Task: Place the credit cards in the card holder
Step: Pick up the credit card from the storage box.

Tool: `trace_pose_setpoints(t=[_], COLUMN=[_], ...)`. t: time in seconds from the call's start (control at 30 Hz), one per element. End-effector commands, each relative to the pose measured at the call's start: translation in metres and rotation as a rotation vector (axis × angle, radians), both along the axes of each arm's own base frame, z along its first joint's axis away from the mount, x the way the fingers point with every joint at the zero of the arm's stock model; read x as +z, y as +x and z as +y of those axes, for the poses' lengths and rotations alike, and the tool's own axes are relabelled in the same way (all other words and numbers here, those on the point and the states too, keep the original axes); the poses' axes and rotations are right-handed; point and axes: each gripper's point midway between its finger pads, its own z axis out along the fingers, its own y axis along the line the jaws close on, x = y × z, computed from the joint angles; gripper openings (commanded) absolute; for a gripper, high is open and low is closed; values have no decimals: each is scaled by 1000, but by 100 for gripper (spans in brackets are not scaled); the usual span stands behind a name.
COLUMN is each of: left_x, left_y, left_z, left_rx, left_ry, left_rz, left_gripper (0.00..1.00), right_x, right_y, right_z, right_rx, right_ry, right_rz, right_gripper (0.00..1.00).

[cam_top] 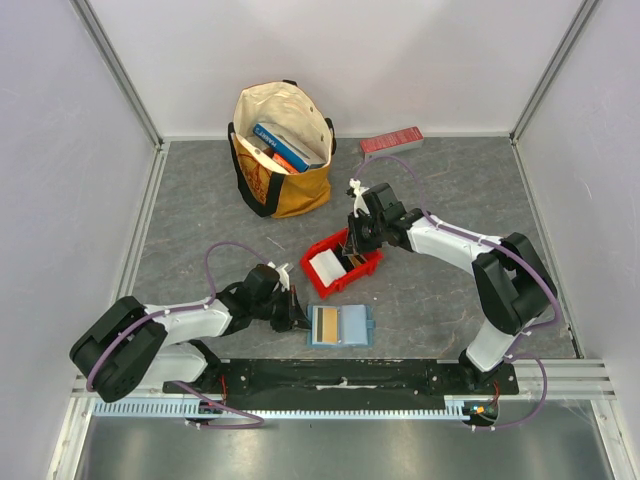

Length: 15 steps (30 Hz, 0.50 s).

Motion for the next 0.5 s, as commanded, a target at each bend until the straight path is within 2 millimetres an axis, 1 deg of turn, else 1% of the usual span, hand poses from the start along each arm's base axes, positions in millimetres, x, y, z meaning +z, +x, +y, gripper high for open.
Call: trace_pose_setpoints(t=[0.0,0.1,0.2,0.27,0.37,0.43,0.47], left_x=[-4,-4,-4,-3,-4,-5,-5], left_y=[-1,-1,-1,-1,-1,-2,-2], left_z=[1,0,0,0,0,1,1], left_rx=[-12,-16,-17,-18,-20,-21,-21], left_ry=[4,3,3,2,4,6,6], left_rz=[-7,-7,-8,-7,-7,-7,-7], left_gripper=[2,2,2,2,2,2,2], right_x=[24,27,36,45,63,84,90], right_y=[9,14,20,25,30,31,30], right_z=[4,0,-7,-12,-21,-28,-34], right_rx=[5,-15,-36,-62,-91,-115,-129], right_ry=[18,-8,-30,-52,-72,-68,-81], right_rz=[-56,-87,-126,-165,-231,-283,-297], right_gripper=[0,0,0,0,0,0,0])
